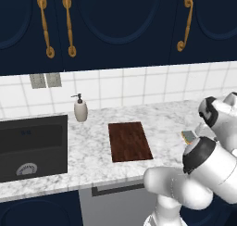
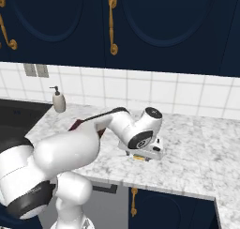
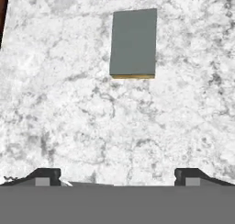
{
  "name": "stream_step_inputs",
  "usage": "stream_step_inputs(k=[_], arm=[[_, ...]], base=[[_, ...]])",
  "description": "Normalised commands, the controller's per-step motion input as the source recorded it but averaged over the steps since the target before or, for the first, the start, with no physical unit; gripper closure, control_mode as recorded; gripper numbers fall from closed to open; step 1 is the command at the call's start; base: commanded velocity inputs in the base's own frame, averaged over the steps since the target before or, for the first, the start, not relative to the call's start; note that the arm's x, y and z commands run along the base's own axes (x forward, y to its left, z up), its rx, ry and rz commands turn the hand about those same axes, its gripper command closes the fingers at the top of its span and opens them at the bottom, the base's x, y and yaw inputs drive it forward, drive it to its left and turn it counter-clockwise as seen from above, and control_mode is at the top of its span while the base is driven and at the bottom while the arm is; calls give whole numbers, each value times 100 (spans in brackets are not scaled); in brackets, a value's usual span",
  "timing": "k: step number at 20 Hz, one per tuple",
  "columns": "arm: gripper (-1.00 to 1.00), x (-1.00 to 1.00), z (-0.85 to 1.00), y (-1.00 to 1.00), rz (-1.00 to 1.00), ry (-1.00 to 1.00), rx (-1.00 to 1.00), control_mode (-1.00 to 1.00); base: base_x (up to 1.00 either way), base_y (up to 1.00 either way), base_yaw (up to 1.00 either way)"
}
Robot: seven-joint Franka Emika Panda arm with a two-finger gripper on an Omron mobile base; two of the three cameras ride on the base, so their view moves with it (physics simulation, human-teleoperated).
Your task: Pick up the sponge from the counter and clean the cutting board by briefly scrubbing or pressing down on the cutting board. Once finished, release the sponge.
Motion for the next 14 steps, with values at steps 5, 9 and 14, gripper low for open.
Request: stream_step_inputs(k=[5, 9, 14], arm=[[-100, -50, 97, 100, 0, -25, -7, -100], [-100, -31, 100, 100, 0, -19, -6, -100], [-100, -37, 100, 78, 0, -8, -4, -100]], base=[[0, 0, 0], [0, 0, 0], [0, 0, 0]])
